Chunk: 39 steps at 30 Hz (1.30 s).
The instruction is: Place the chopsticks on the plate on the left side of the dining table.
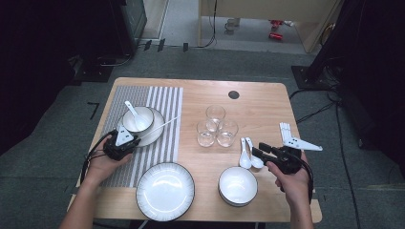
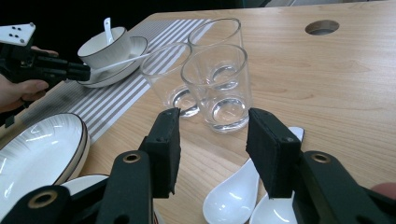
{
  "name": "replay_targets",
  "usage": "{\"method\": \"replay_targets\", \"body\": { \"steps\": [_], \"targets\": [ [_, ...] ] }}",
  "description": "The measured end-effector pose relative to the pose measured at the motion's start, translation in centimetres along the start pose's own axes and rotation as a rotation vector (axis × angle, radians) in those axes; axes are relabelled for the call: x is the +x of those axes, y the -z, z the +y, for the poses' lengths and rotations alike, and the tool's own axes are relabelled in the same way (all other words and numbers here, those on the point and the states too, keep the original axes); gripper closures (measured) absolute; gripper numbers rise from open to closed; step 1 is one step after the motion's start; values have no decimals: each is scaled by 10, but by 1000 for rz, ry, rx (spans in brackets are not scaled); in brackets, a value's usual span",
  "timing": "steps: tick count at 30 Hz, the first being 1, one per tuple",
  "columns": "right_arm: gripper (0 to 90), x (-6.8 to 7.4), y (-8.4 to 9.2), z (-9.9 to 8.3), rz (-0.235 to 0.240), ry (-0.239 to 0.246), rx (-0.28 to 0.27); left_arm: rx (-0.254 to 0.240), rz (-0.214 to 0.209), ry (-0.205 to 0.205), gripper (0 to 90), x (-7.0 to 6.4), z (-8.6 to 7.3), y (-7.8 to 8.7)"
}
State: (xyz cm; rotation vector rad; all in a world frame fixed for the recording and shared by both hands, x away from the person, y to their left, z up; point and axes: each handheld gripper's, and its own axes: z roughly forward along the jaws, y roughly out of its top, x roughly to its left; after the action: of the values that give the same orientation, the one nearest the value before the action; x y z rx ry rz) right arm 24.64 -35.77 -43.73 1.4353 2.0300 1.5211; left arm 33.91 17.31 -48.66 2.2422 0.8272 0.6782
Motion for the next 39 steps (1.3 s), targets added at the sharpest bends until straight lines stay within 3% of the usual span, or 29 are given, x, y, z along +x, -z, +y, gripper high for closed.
{"method": "replay_targets", "body": {
  "steps": [7, 15, 24, 39],
  "targets": [
    [549, -2, 1, -1, -1, -7, 2, 17, 4, 18, 766, 1, 0, 2],
    [548, -5, 4, -1, -5, -15, -2, -22, -8, 61, 721, 8, -2, 13],
    [545, -9, 9, -1, -20, -22, -14, -114, -74, 107, 656, 11, 3, 28],
    [543, -11, 16, 0, -56, -22, -27, -278, -206, 204, 547, 7, 24, 50]
  ]
}}
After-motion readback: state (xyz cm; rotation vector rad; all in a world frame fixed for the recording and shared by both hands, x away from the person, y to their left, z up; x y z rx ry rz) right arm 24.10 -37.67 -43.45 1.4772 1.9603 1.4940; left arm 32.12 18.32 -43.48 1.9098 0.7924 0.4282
